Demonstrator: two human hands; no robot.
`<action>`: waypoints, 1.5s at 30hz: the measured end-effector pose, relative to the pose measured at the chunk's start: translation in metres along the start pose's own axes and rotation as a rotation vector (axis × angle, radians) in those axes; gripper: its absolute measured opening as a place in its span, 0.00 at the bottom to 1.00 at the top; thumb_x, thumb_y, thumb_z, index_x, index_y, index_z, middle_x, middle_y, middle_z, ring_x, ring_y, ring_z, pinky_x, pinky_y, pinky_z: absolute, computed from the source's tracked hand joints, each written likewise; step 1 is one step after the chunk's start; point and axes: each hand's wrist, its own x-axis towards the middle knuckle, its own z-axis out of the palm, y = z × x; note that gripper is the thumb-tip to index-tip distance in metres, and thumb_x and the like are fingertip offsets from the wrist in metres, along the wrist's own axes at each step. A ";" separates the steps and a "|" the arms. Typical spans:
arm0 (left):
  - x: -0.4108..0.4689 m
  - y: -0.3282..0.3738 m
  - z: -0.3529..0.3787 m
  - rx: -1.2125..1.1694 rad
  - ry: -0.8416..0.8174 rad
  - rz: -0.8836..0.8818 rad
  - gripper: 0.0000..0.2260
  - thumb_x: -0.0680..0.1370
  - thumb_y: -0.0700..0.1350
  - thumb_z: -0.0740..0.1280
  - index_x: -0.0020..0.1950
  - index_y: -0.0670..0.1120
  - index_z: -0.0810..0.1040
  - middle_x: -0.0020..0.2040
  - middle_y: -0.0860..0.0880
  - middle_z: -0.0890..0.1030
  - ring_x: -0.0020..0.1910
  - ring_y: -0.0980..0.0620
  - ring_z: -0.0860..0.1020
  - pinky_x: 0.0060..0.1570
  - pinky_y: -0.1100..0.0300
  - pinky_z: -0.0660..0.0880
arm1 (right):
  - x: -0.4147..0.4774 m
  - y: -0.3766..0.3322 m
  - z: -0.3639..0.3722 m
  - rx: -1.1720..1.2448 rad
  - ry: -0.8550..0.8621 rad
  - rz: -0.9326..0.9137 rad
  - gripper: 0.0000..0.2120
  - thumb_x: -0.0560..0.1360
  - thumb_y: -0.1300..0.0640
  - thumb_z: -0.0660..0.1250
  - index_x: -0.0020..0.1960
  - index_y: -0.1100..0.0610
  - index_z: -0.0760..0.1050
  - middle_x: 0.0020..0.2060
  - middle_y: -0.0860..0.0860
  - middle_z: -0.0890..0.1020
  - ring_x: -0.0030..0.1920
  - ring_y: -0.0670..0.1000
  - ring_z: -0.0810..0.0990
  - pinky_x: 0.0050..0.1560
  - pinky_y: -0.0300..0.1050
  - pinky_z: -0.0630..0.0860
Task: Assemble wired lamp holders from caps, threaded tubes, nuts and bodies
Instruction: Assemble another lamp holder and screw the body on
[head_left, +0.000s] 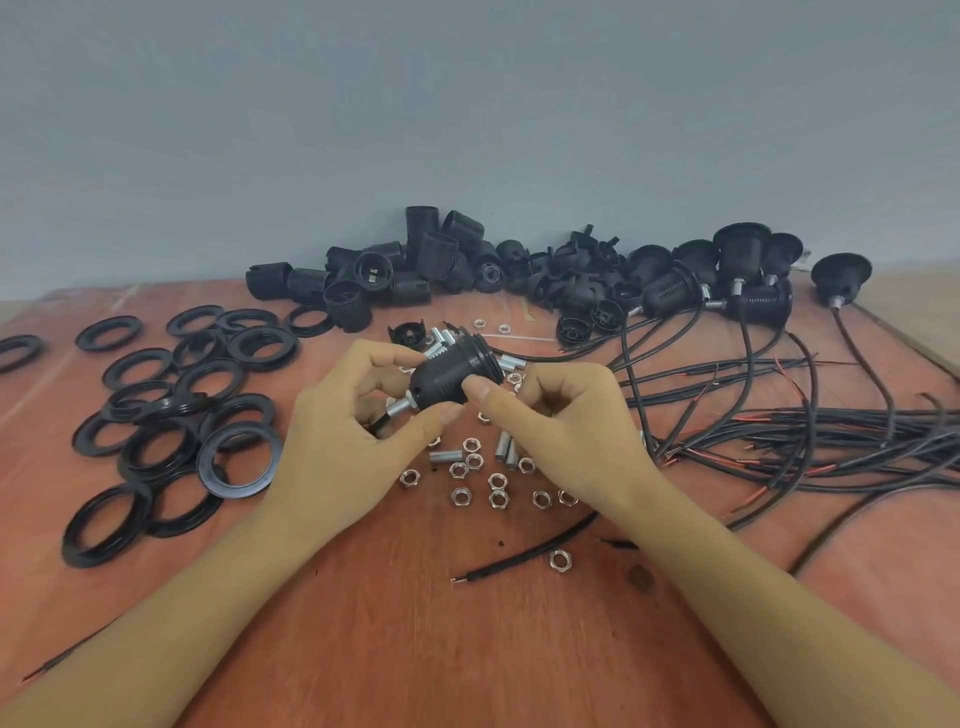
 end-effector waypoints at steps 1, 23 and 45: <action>-0.001 0.000 0.000 0.000 -0.003 0.011 0.17 0.68 0.57 0.75 0.53 0.57 0.76 0.44 0.61 0.83 0.34 0.54 0.82 0.31 0.55 0.77 | -0.001 -0.001 0.002 -0.036 0.010 0.031 0.26 0.68 0.37 0.73 0.32 0.61 0.76 0.25 0.56 0.79 0.26 0.57 0.75 0.30 0.46 0.73; -0.004 0.003 -0.002 0.226 -0.419 0.368 0.18 0.80 0.55 0.61 0.38 0.47 0.82 0.28 0.56 0.74 0.27 0.62 0.69 0.31 0.72 0.64 | 0.064 -0.009 -0.099 0.675 0.423 0.579 0.09 0.81 0.49 0.63 0.48 0.55 0.70 0.34 0.48 0.72 0.22 0.42 0.64 0.17 0.32 0.56; 0.008 -0.018 -0.008 0.560 -0.354 0.167 0.08 0.75 0.46 0.72 0.52 0.46 0.84 0.47 0.51 0.79 0.48 0.49 0.78 0.50 0.49 0.76 | 0.060 -0.002 -0.015 -0.683 -0.125 -0.181 0.10 0.76 0.51 0.68 0.55 0.50 0.82 0.41 0.38 0.79 0.43 0.39 0.77 0.48 0.37 0.74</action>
